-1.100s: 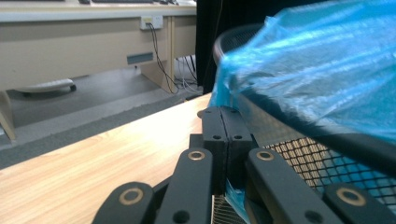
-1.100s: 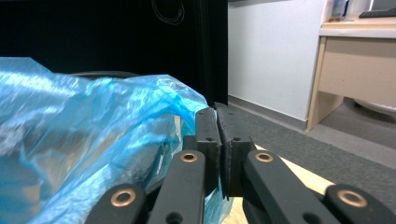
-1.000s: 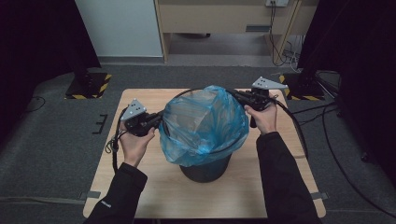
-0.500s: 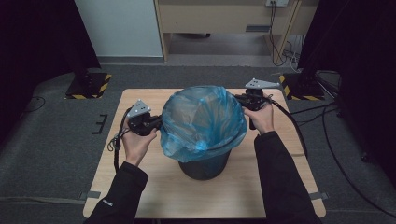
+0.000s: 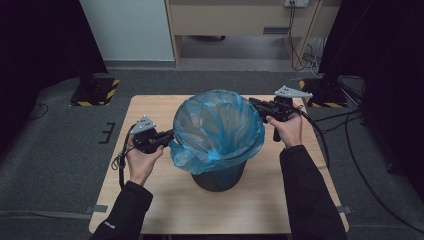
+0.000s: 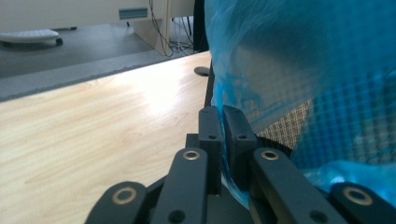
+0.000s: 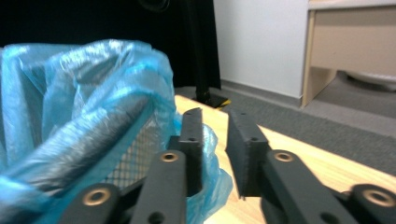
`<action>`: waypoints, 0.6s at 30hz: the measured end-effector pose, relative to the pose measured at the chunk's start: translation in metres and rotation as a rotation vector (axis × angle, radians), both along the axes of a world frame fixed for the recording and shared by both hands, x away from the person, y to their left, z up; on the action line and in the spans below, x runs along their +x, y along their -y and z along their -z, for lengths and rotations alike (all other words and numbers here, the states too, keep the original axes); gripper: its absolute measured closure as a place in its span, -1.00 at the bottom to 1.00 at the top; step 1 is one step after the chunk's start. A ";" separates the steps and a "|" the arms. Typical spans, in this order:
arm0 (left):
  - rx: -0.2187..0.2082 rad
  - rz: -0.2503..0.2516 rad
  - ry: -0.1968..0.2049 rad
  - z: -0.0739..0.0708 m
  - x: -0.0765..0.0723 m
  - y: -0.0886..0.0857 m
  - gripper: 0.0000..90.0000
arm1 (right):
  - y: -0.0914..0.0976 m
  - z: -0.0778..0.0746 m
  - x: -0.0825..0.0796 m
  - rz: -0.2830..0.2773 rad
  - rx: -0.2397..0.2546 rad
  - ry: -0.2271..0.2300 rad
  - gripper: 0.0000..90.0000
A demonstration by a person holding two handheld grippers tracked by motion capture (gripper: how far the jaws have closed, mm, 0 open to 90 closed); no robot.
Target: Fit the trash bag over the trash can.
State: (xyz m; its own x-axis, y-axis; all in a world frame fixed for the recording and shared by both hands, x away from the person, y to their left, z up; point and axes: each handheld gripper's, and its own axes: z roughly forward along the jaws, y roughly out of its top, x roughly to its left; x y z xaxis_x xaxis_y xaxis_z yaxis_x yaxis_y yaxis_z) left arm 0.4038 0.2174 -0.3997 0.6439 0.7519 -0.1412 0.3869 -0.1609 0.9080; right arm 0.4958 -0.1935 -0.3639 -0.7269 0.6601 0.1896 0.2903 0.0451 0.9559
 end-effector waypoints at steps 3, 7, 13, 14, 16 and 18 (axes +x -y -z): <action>-0.050 -0.016 -0.005 0.005 -0.001 -0.003 0.73 | 0.004 -0.006 -0.004 0.028 0.022 0.013 0.41; -0.108 -0.081 0.054 -0.006 -0.008 -0.017 0.39 | 0.015 -0.016 -0.012 0.071 0.079 0.057 0.17; -0.186 -0.127 0.189 -0.036 -0.032 -0.032 0.04 | 0.028 -0.033 -0.030 0.115 0.168 0.114 -0.03; -0.186 -0.125 0.205 -0.041 -0.036 -0.033 0.02 | 0.029 -0.036 -0.034 0.114 0.172 0.122 -0.06; -0.191 -0.117 0.216 -0.049 -0.041 -0.032 -0.02 | 0.029 -0.041 -0.041 0.108 0.185 0.132 -0.09; -0.191 -0.119 0.216 -0.054 -0.045 -0.030 -0.05 | 0.027 -0.045 -0.048 0.091 0.190 0.134 -0.11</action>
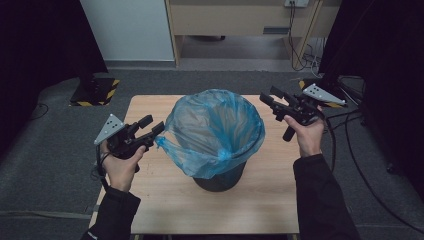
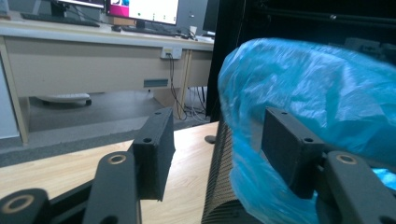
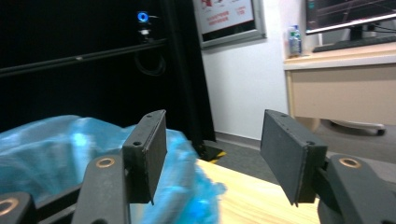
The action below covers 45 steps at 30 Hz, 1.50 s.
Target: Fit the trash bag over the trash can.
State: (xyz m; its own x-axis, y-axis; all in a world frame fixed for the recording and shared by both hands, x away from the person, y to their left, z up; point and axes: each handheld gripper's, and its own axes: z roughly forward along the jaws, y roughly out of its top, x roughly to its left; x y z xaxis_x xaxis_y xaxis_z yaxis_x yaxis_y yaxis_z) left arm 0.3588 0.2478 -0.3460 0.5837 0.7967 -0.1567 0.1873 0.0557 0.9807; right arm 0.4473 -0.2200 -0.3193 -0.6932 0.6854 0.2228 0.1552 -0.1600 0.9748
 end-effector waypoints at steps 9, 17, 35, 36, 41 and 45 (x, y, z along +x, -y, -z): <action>-0.036 0.045 0.016 -0.005 -0.006 0.016 -0.18 | -0.019 -0.002 -0.026 -0.063 -0.038 0.024 -0.10; -0.038 0.088 -0.020 0.000 -0.008 0.031 -0.18 | -0.024 0.001 -0.031 -0.063 -0.049 0.019 -0.12; -0.030 0.149 -0.019 0.002 -0.018 0.026 0.96 | -0.032 -0.007 -0.035 -0.057 -0.038 0.040 -0.24; -0.023 0.151 -0.028 0.004 -0.018 0.025 0.98 | -0.033 -0.010 -0.036 -0.059 -0.033 0.043 -0.24; 0.004 0.131 -0.055 0.015 -0.015 0.028 1.00 | -0.044 -0.033 -0.035 -0.061 -0.007 0.064 -0.32; 0.001 0.132 -0.061 0.021 -0.011 0.028 0.97 | -0.060 -0.051 -0.029 -0.056 -0.001 0.088 -0.39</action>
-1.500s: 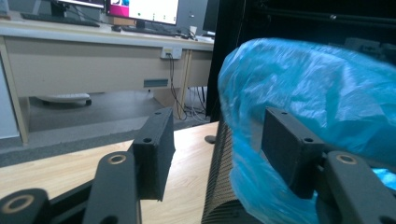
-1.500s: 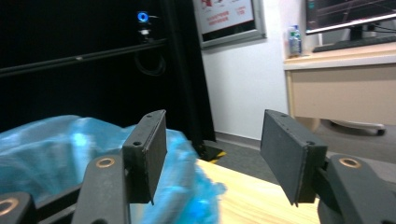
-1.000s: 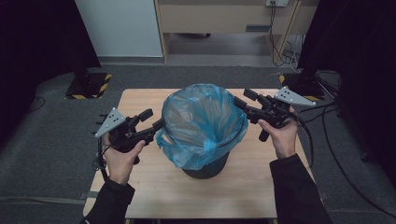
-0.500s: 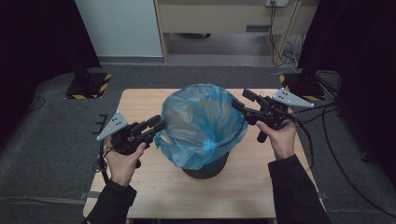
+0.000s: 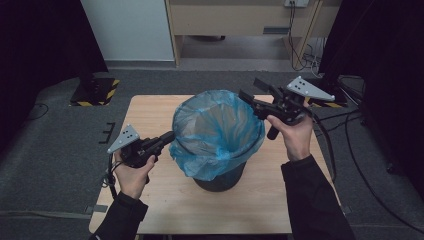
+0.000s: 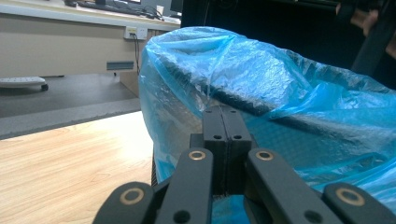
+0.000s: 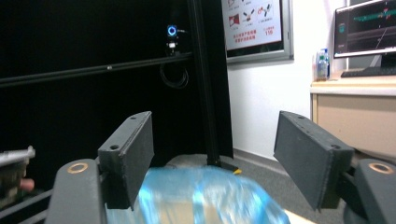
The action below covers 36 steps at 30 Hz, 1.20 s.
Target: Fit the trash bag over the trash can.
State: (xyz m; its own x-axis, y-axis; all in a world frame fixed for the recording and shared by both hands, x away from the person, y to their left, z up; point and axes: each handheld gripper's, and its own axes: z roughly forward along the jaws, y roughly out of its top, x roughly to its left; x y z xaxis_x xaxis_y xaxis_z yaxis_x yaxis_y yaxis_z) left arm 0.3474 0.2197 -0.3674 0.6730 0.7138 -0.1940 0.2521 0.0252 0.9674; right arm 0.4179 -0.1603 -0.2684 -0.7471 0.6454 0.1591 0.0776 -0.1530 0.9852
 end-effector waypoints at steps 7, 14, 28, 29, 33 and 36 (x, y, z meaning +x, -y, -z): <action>0.000 -0.033 -0.018 0.011 0.006 0.000 0.55 | -0.040 -0.013 0.015 -0.028 -0.050 -0.034 -0.45; 0.008 -0.043 -0.009 0.013 0.006 0.001 0.27 | -0.093 0.003 0.030 -0.073 -0.206 -0.162 -0.42; 0.008 -0.036 -0.008 0.012 0.006 0.000 0.17 | -0.134 0.060 0.051 -0.074 -0.597 -0.401 -0.67; 0.008 -0.036 -0.008 0.012 0.006 0.000 0.16 | -0.135 0.061 0.052 -0.081 -0.609 -0.419 -0.66; 0.007 -0.035 -0.007 0.012 0.007 0.000 0.14 | -0.138 0.069 0.056 -0.087 -0.680 -0.469 -0.68; 0.006 -0.031 -0.003 0.012 0.006 0.000 0.11 | -0.138 0.076 0.059 -0.096 -0.714 -0.508 -0.67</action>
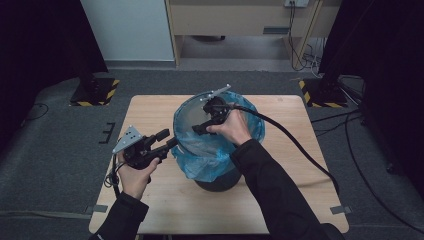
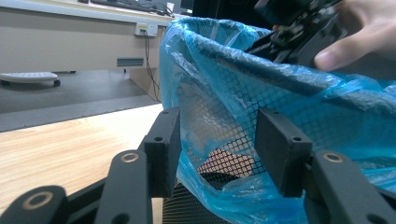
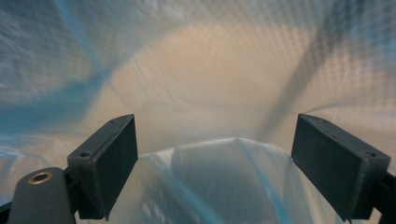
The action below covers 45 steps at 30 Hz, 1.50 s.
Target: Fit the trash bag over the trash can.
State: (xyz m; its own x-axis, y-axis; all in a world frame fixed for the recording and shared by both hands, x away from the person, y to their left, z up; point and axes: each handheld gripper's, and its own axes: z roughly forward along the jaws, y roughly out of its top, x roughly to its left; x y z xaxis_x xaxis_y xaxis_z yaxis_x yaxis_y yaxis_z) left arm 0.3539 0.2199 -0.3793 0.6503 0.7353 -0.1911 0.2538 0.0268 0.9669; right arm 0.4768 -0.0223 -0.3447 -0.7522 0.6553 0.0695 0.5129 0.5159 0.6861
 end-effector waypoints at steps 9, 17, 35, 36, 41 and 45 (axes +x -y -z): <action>0.015 0.002 0.003 -0.001 0.001 0.000 -0.03 | 0.006 -0.005 0.000 0.023 0.021 0.018 -0.66; -0.029 -0.080 0.042 -0.009 0.003 -0.026 -0.20 | 0.018 -0.025 -0.012 0.023 0.142 0.097 -0.65; -0.039 -0.185 0.013 0.000 0.010 -0.050 -0.36 | 0.068 -0.088 -0.041 0.148 0.521 0.444 -0.62; -0.034 -0.189 0.007 0.001 0.010 -0.051 -0.36 | 0.073 -0.092 -0.043 0.163 0.524 0.467 -0.64; -0.021 -0.207 -0.016 0.008 0.014 -0.056 -0.39 | 0.103 -0.101 -0.048 0.256 0.554 0.558 -0.65; -0.014 -0.216 -0.033 0.012 0.016 -0.058 -0.40 | 0.131 -0.096 -0.047 0.345 0.558 0.581 -0.67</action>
